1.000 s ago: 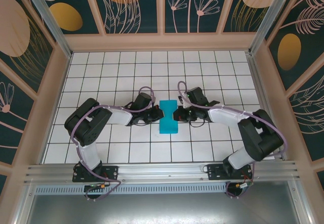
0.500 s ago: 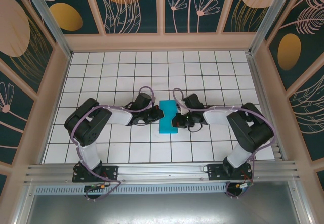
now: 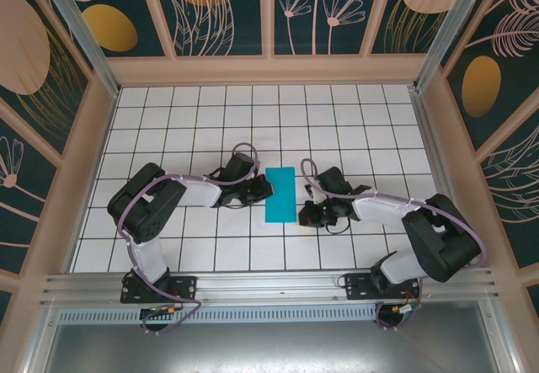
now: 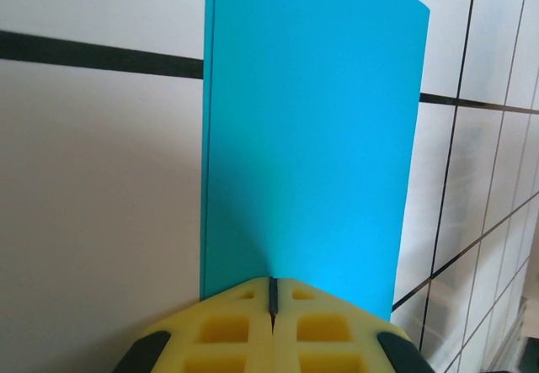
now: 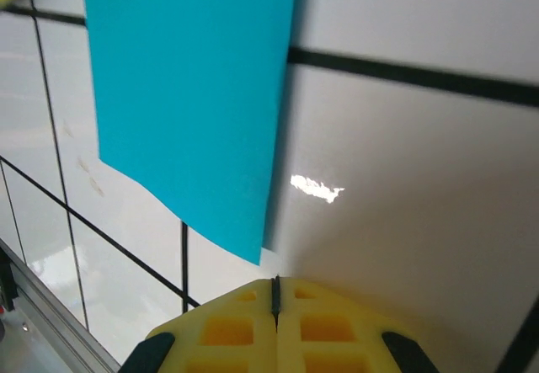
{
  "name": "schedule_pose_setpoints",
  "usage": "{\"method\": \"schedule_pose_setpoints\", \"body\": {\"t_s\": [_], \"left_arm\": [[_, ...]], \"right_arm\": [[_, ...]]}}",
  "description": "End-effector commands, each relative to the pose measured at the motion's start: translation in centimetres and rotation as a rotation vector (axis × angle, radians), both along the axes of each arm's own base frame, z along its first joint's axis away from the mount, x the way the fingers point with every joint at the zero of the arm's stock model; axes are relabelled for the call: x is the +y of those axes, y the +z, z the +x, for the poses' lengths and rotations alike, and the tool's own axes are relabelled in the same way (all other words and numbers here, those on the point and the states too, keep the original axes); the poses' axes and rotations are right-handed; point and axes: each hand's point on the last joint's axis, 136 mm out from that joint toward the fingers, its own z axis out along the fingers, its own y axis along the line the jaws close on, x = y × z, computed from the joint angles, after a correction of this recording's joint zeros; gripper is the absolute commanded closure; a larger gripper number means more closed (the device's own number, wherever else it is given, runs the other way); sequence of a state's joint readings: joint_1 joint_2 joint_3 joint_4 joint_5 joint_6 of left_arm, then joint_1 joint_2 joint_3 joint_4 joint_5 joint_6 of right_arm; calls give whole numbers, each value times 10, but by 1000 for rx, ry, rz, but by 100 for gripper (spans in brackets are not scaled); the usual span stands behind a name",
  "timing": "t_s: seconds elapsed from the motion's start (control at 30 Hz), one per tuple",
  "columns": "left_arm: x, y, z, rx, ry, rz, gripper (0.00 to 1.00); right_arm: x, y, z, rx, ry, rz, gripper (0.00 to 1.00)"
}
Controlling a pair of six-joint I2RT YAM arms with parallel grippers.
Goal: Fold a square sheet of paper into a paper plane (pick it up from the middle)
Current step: Move the square sheet of paper to the center of the table.
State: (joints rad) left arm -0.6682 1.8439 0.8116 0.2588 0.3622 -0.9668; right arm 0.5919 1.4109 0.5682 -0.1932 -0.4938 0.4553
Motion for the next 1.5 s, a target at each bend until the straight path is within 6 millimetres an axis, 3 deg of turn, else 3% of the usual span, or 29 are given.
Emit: {"method": "schedule_pose_setpoints", "body": {"t_s": [0.0,0.23,0.47,0.8,0.97,1.3,1.47], "left_arm": [[66,-62,-25,118,16,361,100],[79,-13,17,-33,0,360,100],[57,21,32,-111,-25,196,100],[48,69,49,-246,42,77,100],[28,73,58,-240,23,-7,100],[8,42,65,-163,-26,-38,100],[0,42,73,-165,-37,-59,100]], "right_arm": [[6,38,42,-119,-88,41,100],[36,63,96,-205,-156,146,100],[62,49,129,-188,-143,172,100],[82,18,123,-82,-59,195,100],[92,15,123,-76,-34,208,100],[95,4,131,-63,-50,180,100],[96,0,131,-55,-48,172,100]]}}
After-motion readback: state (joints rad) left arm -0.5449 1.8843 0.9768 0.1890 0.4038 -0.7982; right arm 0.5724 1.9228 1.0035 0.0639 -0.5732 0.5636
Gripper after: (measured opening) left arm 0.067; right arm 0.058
